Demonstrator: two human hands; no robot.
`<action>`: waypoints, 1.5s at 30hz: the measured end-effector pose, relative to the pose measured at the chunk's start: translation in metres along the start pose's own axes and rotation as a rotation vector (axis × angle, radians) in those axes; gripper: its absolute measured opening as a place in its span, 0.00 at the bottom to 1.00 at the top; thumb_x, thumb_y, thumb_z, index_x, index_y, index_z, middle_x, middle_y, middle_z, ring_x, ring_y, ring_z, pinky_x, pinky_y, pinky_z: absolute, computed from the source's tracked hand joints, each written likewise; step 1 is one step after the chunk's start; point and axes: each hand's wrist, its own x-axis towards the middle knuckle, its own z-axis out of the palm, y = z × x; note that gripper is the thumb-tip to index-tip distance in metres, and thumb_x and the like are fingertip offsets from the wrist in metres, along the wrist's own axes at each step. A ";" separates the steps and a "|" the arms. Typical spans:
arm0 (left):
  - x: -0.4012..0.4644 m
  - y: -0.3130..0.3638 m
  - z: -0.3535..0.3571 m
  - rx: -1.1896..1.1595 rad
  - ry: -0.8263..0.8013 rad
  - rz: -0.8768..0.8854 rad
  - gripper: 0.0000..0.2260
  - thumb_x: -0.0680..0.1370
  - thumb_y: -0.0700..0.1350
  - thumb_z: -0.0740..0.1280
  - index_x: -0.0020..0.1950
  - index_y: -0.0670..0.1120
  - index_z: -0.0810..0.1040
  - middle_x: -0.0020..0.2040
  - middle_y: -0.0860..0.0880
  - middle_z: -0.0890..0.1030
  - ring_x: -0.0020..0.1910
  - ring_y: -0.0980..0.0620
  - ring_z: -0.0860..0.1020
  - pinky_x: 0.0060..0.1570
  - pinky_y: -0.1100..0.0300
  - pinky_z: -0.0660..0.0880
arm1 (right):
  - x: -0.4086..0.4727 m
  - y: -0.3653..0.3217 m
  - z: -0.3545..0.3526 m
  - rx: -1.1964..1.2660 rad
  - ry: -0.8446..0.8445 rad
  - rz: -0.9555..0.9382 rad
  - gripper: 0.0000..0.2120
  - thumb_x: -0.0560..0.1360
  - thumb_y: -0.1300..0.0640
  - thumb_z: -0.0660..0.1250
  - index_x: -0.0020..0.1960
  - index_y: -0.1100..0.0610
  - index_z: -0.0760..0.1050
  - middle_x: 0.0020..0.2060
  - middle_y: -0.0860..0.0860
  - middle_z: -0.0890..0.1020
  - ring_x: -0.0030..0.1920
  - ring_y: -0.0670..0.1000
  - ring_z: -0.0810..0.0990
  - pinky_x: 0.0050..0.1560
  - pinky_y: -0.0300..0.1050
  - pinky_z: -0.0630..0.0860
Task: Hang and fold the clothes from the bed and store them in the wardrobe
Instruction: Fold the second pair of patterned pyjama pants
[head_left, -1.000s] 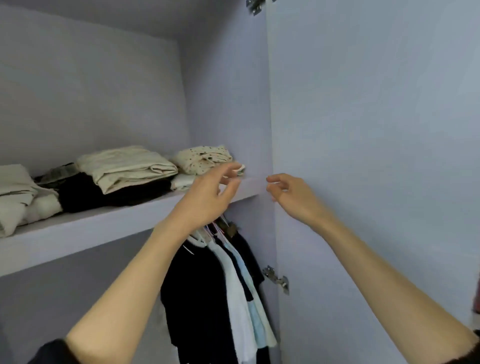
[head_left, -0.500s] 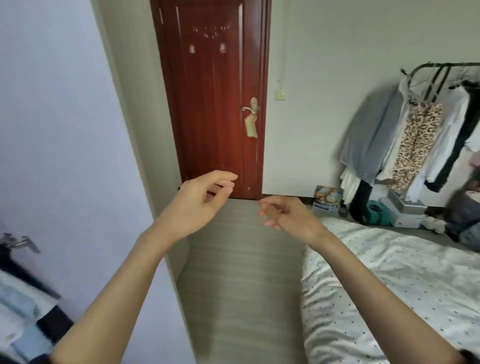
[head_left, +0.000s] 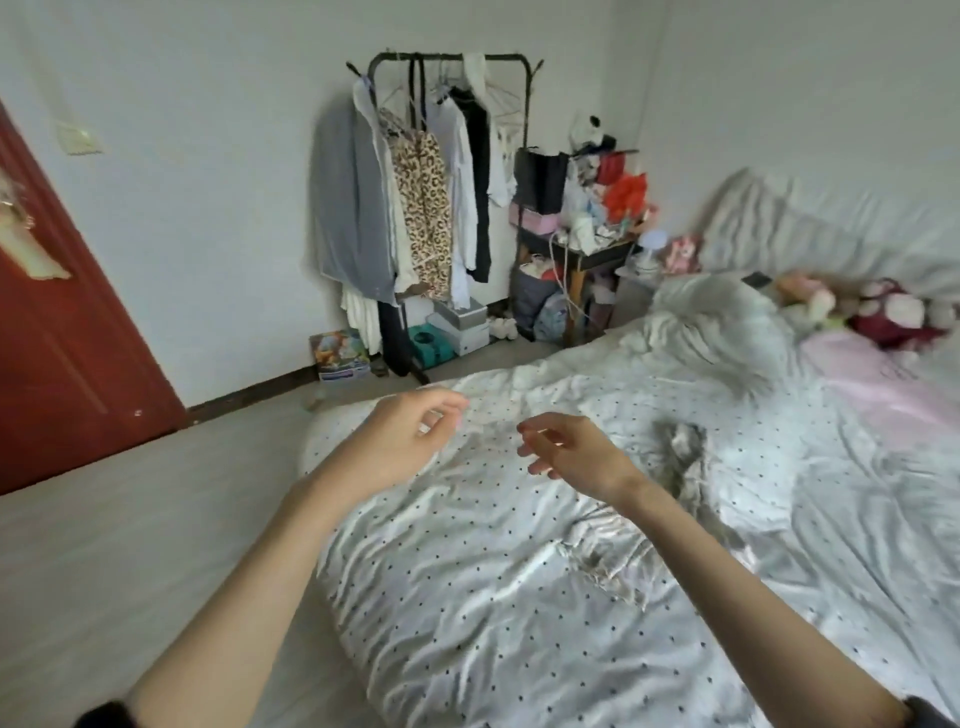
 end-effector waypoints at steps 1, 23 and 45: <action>0.031 0.001 0.016 -0.011 -0.071 0.038 0.11 0.80 0.49 0.60 0.62 0.54 0.75 0.57 0.60 0.77 0.53 0.65 0.74 0.51 0.71 0.70 | 0.009 0.016 -0.018 0.001 0.058 0.047 0.11 0.80 0.55 0.61 0.60 0.55 0.74 0.45 0.49 0.81 0.39 0.46 0.81 0.40 0.38 0.74; 0.305 -0.094 0.336 0.028 -1.038 0.093 0.14 0.81 0.47 0.59 0.66 0.50 0.73 0.64 0.54 0.75 0.54 0.59 0.72 0.49 0.70 0.68 | 0.092 0.324 -0.116 -0.548 0.390 0.990 0.23 0.76 0.55 0.64 0.71 0.53 0.65 0.68 0.52 0.69 0.71 0.53 0.60 0.68 0.57 0.63; 0.290 0.050 0.464 0.072 -1.005 0.688 0.11 0.75 0.44 0.69 0.57 0.47 0.79 0.54 0.53 0.81 0.49 0.55 0.78 0.56 0.60 0.71 | 0.014 0.346 -0.190 0.447 0.741 0.891 0.07 0.72 0.60 0.70 0.38 0.64 0.78 0.31 0.53 0.79 0.32 0.50 0.76 0.33 0.41 0.72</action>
